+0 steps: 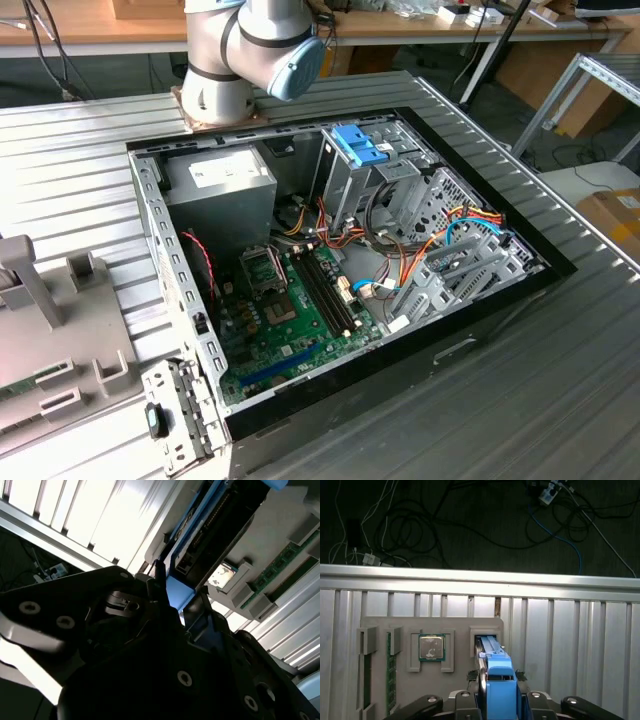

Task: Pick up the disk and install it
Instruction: 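Pick up the disk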

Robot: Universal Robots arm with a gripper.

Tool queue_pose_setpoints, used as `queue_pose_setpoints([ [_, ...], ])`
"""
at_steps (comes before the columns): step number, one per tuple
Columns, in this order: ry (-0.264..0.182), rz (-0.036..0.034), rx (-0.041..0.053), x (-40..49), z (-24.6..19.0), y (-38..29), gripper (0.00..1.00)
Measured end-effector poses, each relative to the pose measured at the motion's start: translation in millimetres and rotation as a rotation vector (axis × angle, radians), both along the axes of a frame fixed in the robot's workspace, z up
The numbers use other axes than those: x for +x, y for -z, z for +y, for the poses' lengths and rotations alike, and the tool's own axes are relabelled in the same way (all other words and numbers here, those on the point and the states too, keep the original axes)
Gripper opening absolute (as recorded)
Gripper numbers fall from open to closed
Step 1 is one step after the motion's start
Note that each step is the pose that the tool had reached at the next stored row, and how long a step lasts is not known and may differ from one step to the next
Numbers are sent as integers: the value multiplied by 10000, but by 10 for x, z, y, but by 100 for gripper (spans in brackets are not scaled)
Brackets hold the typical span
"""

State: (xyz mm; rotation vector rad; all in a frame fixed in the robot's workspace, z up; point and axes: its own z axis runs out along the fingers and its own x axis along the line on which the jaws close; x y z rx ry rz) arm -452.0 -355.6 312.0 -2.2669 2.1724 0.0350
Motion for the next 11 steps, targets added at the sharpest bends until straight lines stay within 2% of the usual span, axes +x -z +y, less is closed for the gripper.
queue_pose_setpoints([
  [9, 0, 0, 8, 0, -1, 0, 37],
  [10, -1, -1, 48, 0, -8, 1, 38],
  [11, 0, -1, 49, 0, -8, 1, 44],
])
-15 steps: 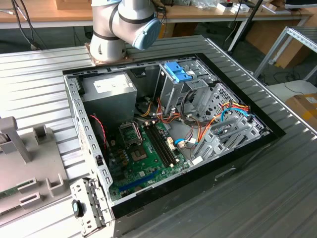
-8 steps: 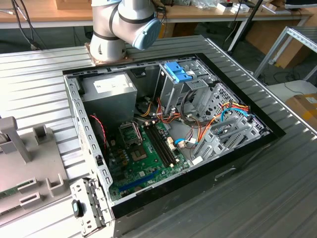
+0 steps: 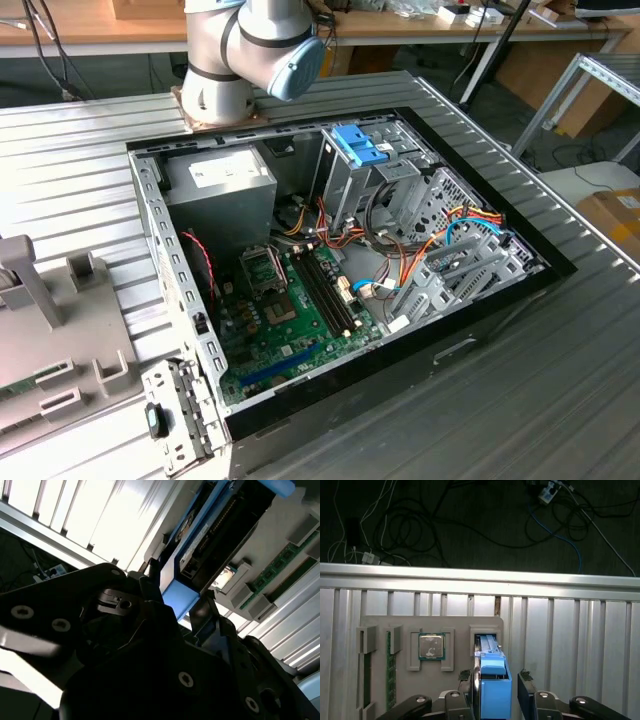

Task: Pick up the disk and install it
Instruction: 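Pick up the disk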

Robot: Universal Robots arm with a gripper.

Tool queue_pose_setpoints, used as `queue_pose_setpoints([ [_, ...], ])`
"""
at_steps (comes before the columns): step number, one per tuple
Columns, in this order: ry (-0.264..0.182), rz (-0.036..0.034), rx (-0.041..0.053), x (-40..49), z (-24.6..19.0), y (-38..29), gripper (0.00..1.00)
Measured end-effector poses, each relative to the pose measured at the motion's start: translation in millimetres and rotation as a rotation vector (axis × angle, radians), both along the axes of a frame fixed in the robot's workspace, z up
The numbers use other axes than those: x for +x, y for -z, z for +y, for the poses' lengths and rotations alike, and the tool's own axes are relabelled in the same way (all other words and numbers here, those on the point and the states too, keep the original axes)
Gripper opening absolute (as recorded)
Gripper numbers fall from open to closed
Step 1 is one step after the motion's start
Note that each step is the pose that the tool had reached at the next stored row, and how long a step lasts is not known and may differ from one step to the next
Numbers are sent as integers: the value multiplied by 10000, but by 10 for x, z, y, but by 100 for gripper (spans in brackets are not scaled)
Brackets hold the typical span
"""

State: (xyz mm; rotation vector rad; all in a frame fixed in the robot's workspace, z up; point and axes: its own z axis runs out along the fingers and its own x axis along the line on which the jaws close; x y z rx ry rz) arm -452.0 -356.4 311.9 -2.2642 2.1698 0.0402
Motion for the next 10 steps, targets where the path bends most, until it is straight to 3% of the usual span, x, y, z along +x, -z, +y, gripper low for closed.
queue_pose_setpoints([
  [1, 0, 0, 1, 0, 0, 0, 50],
  [4, 0, 1, 2, 0, 0, 0, 50],
  [6, 0, 2, 2, 0, 0, -1, 36],
  [10, -1, 1, 4, 0, 0, -1, 36],
])
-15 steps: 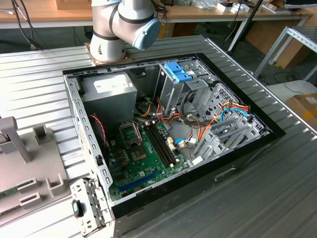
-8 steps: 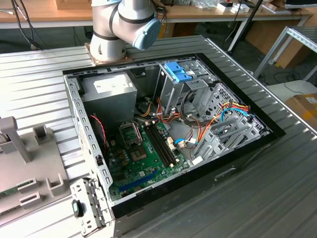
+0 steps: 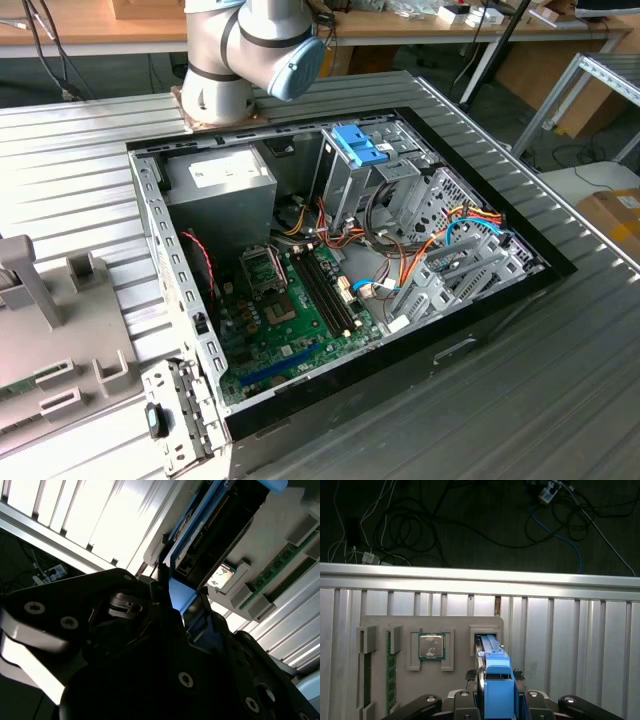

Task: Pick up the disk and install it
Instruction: 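Pick up the disk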

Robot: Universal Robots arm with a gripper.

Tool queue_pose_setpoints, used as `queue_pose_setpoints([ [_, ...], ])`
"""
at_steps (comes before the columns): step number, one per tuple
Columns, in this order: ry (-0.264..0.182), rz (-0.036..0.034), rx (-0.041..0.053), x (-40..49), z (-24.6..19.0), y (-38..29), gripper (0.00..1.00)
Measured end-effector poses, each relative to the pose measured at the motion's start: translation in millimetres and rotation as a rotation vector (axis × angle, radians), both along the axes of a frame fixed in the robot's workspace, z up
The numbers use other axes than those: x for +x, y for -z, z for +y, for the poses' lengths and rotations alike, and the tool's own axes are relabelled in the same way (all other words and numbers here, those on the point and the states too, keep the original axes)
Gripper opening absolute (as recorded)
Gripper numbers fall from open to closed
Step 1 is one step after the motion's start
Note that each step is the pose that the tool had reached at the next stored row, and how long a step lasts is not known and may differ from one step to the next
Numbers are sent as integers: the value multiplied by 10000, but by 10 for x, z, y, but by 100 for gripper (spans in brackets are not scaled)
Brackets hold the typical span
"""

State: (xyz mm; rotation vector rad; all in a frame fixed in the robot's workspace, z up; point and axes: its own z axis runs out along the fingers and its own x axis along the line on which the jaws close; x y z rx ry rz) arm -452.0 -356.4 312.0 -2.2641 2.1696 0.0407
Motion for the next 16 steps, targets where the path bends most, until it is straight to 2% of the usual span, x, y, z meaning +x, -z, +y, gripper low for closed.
queue_pose_setpoints([
  [5, 0, 0, 2, 0, 0, 0, 36],
  [6, -2, 0, 68, 0, -3, 1, 36],
  [8, 0, 1, 15, 0, -3, 1, 36],
  [9, 1, 0, -62, 0, -2, 2, 36],
  [10, 0, -1, -370, 0, -3, 3, 36],
  [11, 1, 0, -632, 0, -2, 4, 36],
  [12, -1, -1, -391, 0, -3, 4, 36],
  [13, 1, 1, -250, 0, -4, 3, 36],
  [14, 7, -1, 53, 0, -5, 4, 36],
  [15, 19, 0, 205, 0, -5, 4, 36],
  [16, 19, 0, 205, 0, -5, 4, 36],
])
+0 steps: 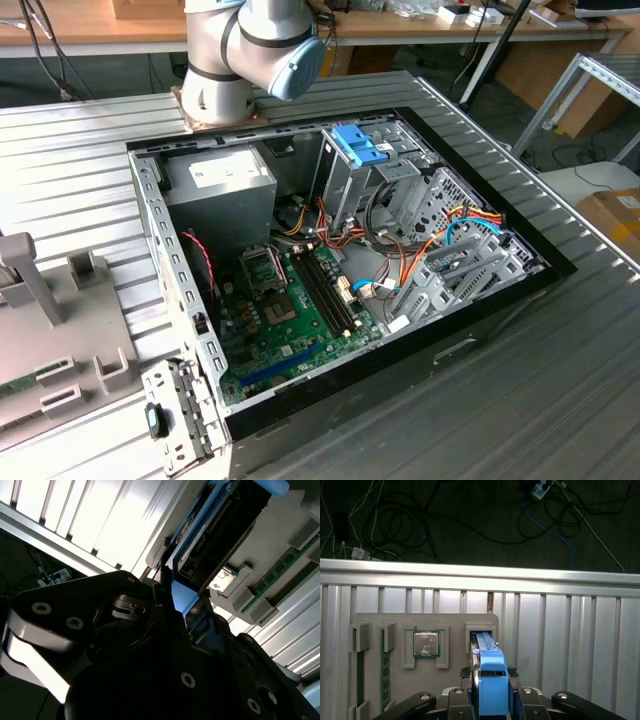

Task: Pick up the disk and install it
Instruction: 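Pick up the disk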

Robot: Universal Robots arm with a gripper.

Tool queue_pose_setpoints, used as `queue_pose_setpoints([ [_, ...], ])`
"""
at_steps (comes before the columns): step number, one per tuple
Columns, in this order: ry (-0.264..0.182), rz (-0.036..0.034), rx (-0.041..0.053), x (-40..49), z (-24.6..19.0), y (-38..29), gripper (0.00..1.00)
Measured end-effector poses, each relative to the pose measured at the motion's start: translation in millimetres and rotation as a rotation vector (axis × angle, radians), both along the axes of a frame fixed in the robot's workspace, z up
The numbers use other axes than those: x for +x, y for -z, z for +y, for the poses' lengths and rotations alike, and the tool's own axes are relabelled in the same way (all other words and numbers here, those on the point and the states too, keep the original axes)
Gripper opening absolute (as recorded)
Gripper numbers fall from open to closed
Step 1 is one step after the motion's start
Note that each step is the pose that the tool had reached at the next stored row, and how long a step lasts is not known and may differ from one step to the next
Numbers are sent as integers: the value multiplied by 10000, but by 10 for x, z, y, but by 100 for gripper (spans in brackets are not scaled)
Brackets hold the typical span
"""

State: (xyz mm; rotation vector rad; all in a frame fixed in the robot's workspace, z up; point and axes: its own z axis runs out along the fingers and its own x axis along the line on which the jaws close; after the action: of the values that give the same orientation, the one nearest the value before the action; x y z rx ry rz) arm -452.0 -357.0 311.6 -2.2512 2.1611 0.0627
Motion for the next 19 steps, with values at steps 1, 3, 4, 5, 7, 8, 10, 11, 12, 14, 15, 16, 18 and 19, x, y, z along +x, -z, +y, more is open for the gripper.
queue_pose_setpoints([
  [1, 1, 0, 1, 0, 0, 0, 36],
  [3, 79, 0, 0, 0, 0, 0, 36],
  [4, 78, 0, 0, 0, -1, 0, 36],
  [5, 60, 1, 0, 0, 0, 0, 36],
  [7, 138, 2, -1, 1, -1, 2, 36],
  [8, 137, 0, 0, 1, -1, 3, 36],
  [10, 135, 1, 0, 1, -1, 4, 36],
  [11, 136, 0, 0, 1, 0, 4, 36],
  [12, 135, 1, 0, 1, -1, 4, 36],
  [14, 136, 0, 0, 1, 0, 5, 36],
  [15, 136, 0, 0, 1, 0, 5, 36],
  [16, 135, 1, 0, 1, -1, 6, 36],
  [18, 135, -3, 2, 1, -1, 1, 36],
  [19, 136, -6, 4, 2, 0, -23, 36],
])
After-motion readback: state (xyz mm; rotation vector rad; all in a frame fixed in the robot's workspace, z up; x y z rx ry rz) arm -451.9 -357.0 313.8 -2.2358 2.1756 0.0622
